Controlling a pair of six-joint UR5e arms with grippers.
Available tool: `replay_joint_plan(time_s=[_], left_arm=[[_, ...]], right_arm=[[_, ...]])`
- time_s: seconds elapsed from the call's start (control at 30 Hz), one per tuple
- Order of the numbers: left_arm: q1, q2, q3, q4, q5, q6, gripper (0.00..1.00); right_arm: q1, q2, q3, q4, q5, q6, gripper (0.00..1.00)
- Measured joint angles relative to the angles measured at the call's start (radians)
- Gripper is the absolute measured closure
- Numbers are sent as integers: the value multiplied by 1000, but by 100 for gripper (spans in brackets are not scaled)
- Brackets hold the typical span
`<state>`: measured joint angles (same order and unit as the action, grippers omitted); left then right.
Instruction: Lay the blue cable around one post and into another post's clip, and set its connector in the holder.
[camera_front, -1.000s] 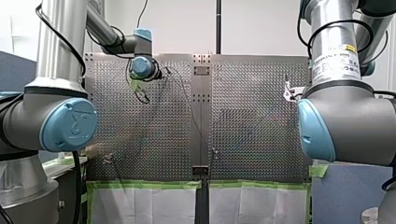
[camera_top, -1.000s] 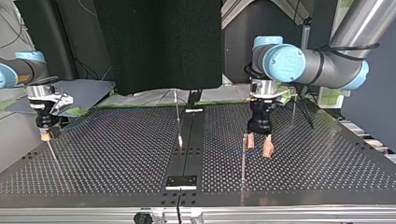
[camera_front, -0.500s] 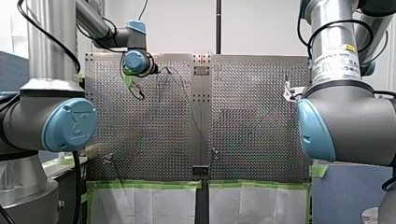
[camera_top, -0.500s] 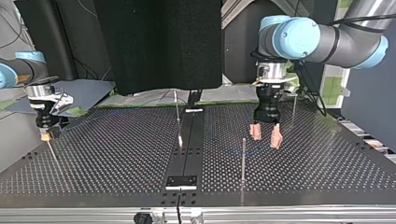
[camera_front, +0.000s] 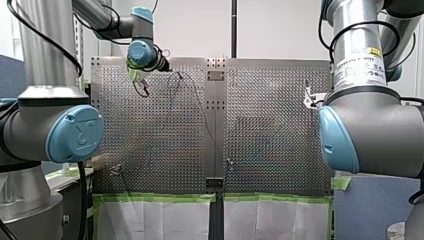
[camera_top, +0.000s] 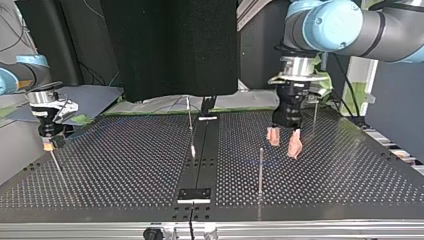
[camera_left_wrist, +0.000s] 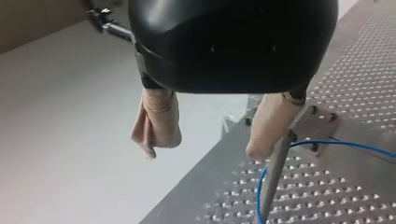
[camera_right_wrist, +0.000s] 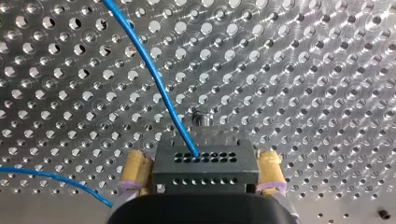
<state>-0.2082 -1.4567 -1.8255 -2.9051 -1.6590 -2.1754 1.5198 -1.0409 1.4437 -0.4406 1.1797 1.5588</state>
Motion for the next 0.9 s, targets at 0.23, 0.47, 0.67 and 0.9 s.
replay_joint_plan(time_s=[0.23,0.47,0.67,0.9], left_arm=[[-5,-55,62,-65,-12,65,0],[-6,-75,131,-134,-78,134,0],[-7,-51,190,-193,-137,193,0],[-7,-33,258,-261,-181,261,0]], right_arm=[[-1,0,0,0,0,0,0],[-2,0,0,1,0,-1,0],[-2,0,0,3,0,-2,0],[-2,0,-1,4,0,-4,0]])
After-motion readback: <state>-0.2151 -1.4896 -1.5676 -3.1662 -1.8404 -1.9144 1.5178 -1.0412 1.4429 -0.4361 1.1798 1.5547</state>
